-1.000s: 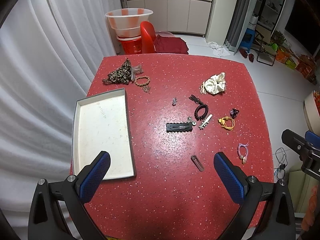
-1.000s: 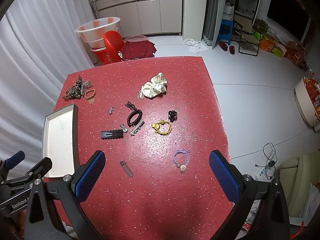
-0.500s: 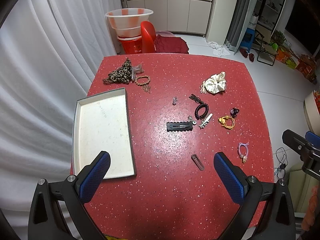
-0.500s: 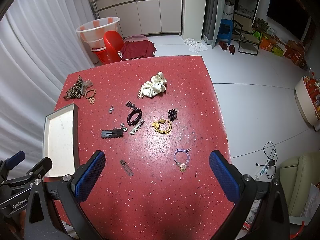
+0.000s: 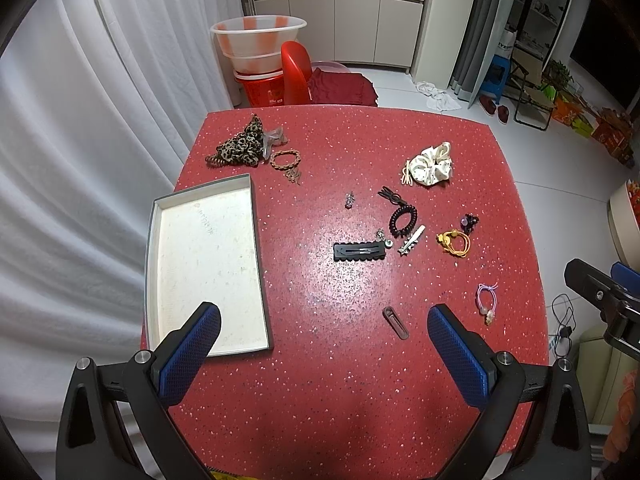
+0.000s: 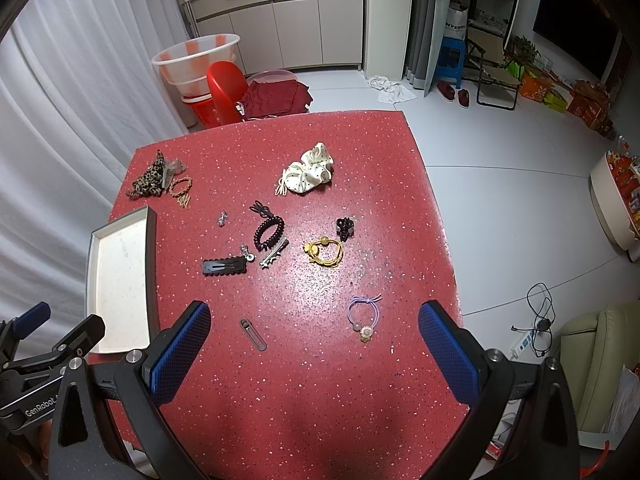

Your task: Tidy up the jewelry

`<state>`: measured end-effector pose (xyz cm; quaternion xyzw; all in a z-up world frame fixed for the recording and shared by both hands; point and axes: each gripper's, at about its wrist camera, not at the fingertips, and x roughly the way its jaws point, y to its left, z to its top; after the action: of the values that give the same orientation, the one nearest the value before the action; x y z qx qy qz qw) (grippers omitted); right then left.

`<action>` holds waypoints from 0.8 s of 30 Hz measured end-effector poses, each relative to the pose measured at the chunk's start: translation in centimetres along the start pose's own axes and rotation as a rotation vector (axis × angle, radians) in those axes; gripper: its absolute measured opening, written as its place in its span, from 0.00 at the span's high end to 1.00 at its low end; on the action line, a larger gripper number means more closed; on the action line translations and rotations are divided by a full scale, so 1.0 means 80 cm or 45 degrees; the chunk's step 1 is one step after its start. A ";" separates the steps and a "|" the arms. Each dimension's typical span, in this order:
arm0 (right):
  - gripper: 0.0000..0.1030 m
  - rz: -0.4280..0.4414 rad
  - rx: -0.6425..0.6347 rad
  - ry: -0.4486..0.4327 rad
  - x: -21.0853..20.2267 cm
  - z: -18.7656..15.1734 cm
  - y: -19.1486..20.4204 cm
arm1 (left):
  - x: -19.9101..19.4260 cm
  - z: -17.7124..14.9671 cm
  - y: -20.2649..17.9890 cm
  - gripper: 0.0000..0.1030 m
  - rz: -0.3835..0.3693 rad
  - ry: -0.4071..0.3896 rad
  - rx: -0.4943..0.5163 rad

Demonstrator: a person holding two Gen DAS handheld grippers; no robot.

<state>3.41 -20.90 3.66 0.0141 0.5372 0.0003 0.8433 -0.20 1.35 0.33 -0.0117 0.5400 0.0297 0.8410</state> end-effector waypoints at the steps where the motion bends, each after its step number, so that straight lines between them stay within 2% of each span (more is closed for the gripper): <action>1: 0.00 0.000 0.000 0.000 0.000 0.000 0.000 | 0.000 0.000 0.000 0.00 0.000 0.000 0.000; 24: 0.00 -0.007 0.008 0.017 0.009 -0.009 0.001 | 0.008 -0.011 0.003 0.00 -0.009 0.026 0.002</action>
<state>3.03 -20.77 2.72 0.0153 0.5428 -0.0035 0.8397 -0.75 1.56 -0.65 -0.0131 0.5484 0.0260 0.8357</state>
